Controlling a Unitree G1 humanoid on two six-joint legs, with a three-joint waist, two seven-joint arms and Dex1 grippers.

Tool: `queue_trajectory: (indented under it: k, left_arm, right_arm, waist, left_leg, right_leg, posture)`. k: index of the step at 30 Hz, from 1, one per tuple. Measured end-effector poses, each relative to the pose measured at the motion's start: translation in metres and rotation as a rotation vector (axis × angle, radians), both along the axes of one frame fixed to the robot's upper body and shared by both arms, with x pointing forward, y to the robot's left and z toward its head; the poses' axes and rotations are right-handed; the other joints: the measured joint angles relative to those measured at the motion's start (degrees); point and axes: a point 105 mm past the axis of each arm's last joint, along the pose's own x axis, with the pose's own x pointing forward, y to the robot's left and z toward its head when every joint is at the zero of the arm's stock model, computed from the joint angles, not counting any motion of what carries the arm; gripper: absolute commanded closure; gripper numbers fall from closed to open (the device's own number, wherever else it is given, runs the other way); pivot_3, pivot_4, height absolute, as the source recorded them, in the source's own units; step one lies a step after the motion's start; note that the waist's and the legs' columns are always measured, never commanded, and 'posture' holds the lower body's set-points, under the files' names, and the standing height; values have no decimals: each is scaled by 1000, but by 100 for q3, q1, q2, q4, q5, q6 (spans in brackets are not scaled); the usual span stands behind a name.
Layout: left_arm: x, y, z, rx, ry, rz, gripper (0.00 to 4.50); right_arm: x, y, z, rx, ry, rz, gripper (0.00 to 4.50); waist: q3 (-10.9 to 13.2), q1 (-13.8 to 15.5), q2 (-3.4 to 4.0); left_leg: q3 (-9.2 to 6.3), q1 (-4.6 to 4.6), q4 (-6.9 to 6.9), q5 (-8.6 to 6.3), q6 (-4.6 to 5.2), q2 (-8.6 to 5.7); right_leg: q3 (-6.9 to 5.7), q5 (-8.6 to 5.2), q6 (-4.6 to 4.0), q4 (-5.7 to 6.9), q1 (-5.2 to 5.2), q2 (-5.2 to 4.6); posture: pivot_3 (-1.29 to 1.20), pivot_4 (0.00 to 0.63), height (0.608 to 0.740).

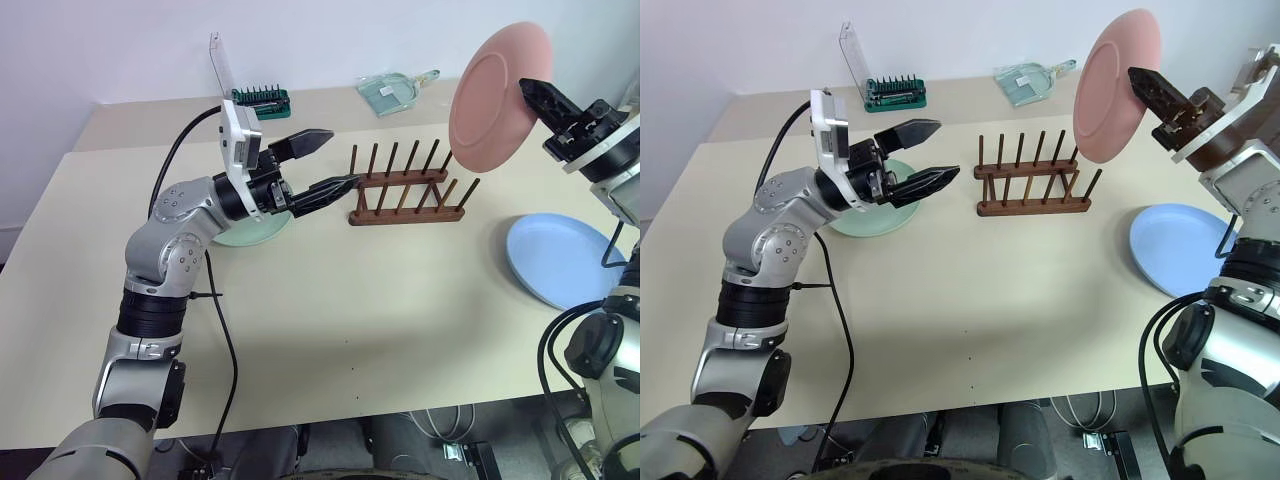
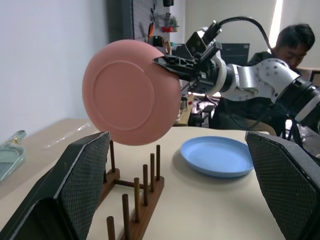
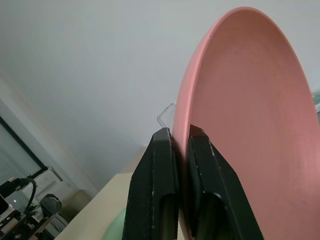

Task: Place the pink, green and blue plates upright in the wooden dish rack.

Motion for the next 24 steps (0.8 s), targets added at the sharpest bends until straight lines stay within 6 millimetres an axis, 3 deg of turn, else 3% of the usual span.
queue_trajectory:
  k: [11,15,18,24]
  left_arm:
    - [0,0,0,-1,-1,0,55]
    - [0,0,0,0,-1,1,55]
    - [0,0,0,0,-1,1,0]
    - [0,0,0,1,-1,2,0]
  right_arm:
    - [4,-5,-18,10,57,-1,4500]
    - [4,-5,-33,-24,87,-5,4500]
    - [6,-4,-39,-38,104,-10,3457]
    - [10,-5,-41,-77,92,-51,472]
  waist:
    - [0,1,0]
    - [0,0,0]
    - [0,-6,0]
    - [0,0,0]
  left_leg:
    - [0,0,0,0,0,0]
    - [0,0,0,0,0,0]
    - [0,0,0,0,-1,0]
    - [0,0,0,1,-1,0]
  right_leg:
    - [0,0,0,0,0,0]
    - [0,0,0,0,0,0]
    - [0,0,0,1,-1,0]
    - [0,0,0,1,0,0]
  posture:
    - [0,150,740]
    - [0,150,740]
    - [0,150,740]
    - [0,150,740]
